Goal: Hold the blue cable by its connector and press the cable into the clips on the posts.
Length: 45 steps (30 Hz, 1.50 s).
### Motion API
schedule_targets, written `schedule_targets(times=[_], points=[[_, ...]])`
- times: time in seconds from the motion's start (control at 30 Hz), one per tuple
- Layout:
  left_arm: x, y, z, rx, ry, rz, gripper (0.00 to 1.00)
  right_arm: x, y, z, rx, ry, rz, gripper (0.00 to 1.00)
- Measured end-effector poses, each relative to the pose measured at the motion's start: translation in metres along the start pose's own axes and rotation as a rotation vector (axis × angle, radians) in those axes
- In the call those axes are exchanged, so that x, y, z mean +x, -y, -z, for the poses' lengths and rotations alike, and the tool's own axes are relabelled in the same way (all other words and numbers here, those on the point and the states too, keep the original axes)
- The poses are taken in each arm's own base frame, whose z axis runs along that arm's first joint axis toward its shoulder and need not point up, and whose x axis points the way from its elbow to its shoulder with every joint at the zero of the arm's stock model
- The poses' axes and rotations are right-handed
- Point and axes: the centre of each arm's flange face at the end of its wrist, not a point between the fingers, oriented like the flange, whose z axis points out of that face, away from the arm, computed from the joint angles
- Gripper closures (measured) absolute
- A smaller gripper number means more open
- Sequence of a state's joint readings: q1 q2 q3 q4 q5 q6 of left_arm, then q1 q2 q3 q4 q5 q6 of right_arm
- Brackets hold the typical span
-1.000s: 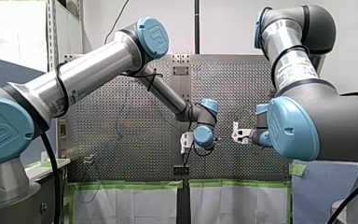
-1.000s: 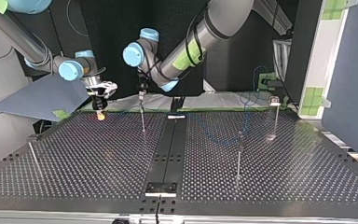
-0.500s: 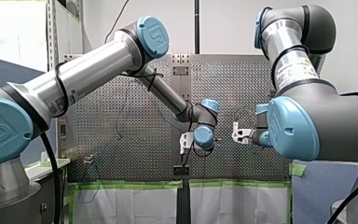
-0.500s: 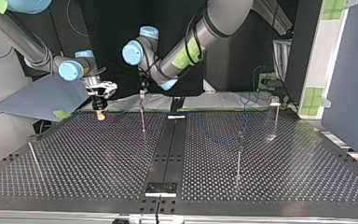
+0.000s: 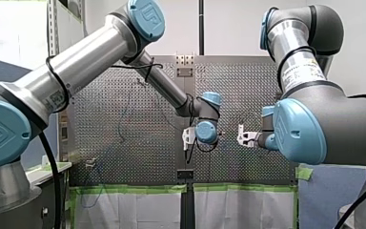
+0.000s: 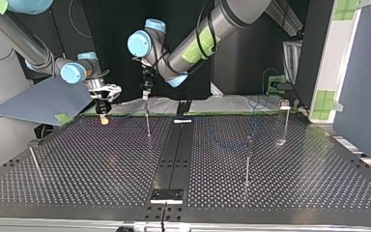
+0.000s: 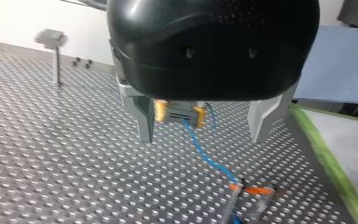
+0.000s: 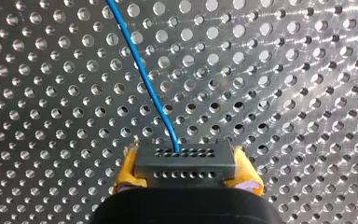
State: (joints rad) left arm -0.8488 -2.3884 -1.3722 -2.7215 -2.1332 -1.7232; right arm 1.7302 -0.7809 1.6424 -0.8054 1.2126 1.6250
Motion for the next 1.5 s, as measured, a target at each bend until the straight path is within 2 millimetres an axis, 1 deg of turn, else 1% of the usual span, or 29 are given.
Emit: schedule_targets(times=[0.27, 0.5, 0.77, 1.13, 1.33, 1.43, 1.5], points=[[-0.024, -0.002, 0.021, 0.015, 0.059, 0.062, 0.0, 0.0, -0.003, 0.001, -0.006, 0.007, -0.005, 1.0], [-0.042, -0.012, 0.045, -0.005, 0.079, 0.091, 0.0, -0.001, -0.004, 0.002, -0.008, 0.013, -0.008, 1.0], [-0.056, -0.02, 0.073, -0.016, 0.088, 0.099, 0.0, -0.001, -0.004, 0.002, -0.008, 0.015, -0.009, 1.0], [-0.075, -0.038, 0.11, -0.002, 0.093, 0.138, 0.0, -0.002, -0.007, 0.004, -0.017, 0.026, -0.008, 1.0], [-0.087, -0.048, 0.124, 0.024, 0.113, 0.187, 0.0, -0.001, -0.017, 0.006, -0.055, 0.036, -0.01, 1.0], [-0.094, -0.056, 0.128, 0.032, 0.134, 0.22, 0.0, 0.005, -0.023, 0.008, -0.082, 0.042, -0.01, 1.0], [-0.098, -0.061, 0.132, 0.035, 0.151, 0.239, 0.0, 0.014, -0.027, 0.009, -0.095, 0.04, -0.008, 1.0]])
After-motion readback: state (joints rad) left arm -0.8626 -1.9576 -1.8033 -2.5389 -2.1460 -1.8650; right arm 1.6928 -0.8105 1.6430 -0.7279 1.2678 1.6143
